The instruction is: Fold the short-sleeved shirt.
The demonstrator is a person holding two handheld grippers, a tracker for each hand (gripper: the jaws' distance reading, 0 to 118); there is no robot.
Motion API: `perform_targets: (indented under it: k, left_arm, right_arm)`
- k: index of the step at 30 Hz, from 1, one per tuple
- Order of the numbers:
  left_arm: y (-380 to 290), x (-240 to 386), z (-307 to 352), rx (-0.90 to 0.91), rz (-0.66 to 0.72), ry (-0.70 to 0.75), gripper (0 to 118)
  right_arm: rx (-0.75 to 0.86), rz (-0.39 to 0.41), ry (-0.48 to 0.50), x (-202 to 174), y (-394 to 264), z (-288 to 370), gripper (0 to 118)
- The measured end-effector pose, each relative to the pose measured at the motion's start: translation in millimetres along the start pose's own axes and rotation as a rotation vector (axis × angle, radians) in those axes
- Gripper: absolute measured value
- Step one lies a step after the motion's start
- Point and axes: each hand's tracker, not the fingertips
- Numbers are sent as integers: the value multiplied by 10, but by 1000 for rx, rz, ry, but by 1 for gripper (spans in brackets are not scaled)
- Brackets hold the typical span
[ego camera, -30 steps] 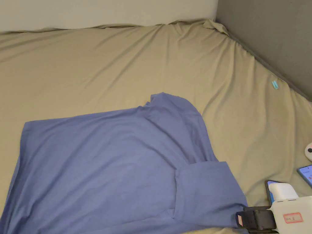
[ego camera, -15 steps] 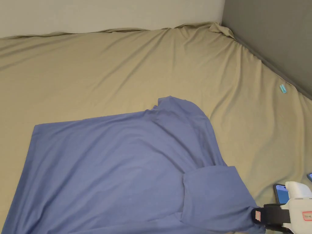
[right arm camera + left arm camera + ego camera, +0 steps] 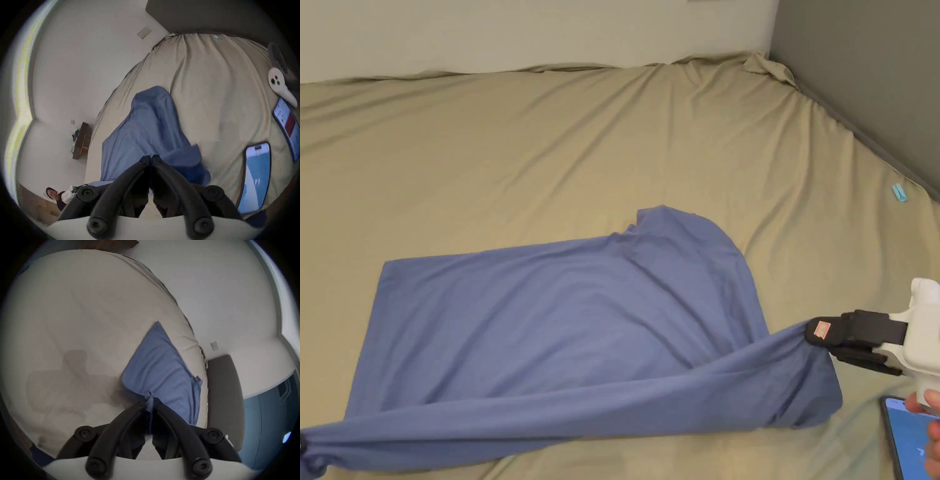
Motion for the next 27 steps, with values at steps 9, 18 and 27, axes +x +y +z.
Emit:
perform_targets:
  k: [9,18,27]
  left_arm:
    - [534,399,-1022,67,79,65,4]
    - [588,316,-1963,-20,-39,322,4]
    - [631,336,-1987,-9,-117,316,45]
  right_arm:
    - [48,75,-163,-116,547,-926,5]
    - [37,136,-372,110,653,-1803,5]
    - [-98,195,-454,100,783,-2017,9]
